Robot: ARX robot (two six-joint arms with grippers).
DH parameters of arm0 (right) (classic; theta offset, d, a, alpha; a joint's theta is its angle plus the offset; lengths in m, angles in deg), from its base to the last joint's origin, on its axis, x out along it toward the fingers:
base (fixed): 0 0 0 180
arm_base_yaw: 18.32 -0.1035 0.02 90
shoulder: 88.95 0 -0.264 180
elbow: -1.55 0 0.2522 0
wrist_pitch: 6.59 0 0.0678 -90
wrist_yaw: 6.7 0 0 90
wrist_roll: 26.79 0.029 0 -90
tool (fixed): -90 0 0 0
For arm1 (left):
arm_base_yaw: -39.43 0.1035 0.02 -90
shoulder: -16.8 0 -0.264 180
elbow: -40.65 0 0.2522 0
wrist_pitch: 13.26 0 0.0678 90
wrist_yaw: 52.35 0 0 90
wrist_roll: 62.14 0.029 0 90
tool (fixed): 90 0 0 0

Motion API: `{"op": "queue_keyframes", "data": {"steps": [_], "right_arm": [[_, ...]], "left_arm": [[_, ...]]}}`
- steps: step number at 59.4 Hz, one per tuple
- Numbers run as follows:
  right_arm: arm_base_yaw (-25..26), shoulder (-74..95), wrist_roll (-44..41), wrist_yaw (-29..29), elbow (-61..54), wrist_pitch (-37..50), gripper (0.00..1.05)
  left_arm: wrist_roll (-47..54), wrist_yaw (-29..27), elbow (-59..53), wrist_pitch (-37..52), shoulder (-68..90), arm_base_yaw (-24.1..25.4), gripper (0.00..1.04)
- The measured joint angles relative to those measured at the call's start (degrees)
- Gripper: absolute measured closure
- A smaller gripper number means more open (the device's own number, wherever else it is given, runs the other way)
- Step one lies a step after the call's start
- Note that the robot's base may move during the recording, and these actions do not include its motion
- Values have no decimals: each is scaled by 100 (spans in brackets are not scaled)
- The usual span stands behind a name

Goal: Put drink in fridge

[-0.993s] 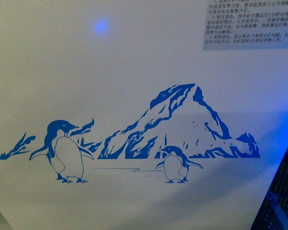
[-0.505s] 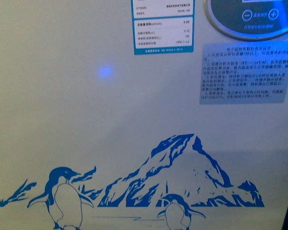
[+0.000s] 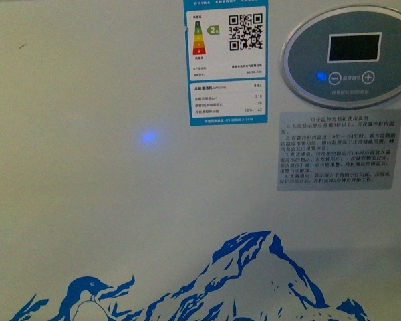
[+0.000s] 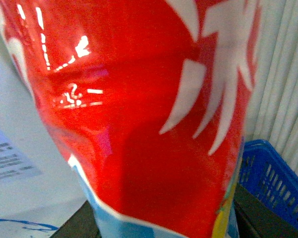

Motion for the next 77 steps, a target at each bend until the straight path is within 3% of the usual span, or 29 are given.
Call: {"op": "queue_keyframes", "data": {"steps": [6, 15, 18, 25, 37, 43, 66, 77], "right_arm": [[-507, -372, 39, -538, -33, -192, 63], [-1696, -1126, -109, -1895, -157, -409, 63], [-1797, -1246, -111, -1939, -192, -428, 63], [-1591, -1419, -157, -1954, -275, -321, 63], [-81, -1403, -175, -894, -273, -413, 63], [258, -1403, -142, -636, -273, -522, 63], [-420, -1526, 2, -437, -378, -553, 63], [-463, -1526, 24, -446, -404, -553, 63]], "left_arm": [[-2, 2, 2, 0, 0, 0, 8], [0, 2, 2, 0, 0, 0, 8], [0, 0, 2, 0, 0, 0, 8], [-2, 0, 2, 0, 0, 0, 8], [-2, 0, 2, 0, 0, 0, 8], [0, 0, 2, 0, 0, 0, 8], [-2, 2, 2, 0, 0, 0, 8], [0, 2, 2, 0, 0, 0, 8]]}}
